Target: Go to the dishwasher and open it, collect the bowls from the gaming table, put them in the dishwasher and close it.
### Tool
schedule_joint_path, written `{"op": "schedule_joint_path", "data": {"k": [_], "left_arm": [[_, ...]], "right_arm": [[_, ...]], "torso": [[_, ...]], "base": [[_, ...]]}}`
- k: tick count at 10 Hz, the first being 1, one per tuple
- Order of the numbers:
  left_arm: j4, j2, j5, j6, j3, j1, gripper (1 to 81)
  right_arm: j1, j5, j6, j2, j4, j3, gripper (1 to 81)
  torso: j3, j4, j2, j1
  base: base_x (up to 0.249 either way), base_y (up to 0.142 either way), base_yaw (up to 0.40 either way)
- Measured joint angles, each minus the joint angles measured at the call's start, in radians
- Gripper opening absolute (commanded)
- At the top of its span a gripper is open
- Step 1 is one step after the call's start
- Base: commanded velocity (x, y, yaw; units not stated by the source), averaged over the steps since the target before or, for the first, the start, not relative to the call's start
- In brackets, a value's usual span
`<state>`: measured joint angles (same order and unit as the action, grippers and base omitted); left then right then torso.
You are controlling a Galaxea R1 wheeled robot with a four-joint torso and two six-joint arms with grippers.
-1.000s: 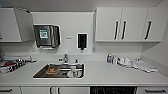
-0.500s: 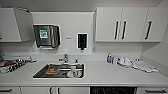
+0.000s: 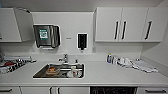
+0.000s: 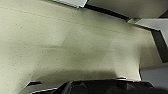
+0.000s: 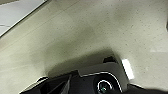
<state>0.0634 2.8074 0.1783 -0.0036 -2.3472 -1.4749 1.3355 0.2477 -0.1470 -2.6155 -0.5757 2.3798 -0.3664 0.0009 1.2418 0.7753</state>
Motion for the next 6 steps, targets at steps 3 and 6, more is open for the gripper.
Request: {"op": "schedule_joint_path", "data": {"k": [3,6], "left_arm": [[0.001,0.013,-0.005,0.0,-0.066,-0.006,81.1],[0.001,0.017,-0.006,0.0,-0.074,-0.008,81.1]], "right_arm": [[0.042,-0.051,-0.142,-0.119,0.0,0.083,81.1],[0.084,-0.093,-0.175,-0.146,0.0,0.092,81.1]], "torso": [[0.0,0.0,0.0,0.0],[0.0,0.0,0.0,0.0]], "base": [[0.029,0.0,0.0],[0.0,0.0,0.0]]}}
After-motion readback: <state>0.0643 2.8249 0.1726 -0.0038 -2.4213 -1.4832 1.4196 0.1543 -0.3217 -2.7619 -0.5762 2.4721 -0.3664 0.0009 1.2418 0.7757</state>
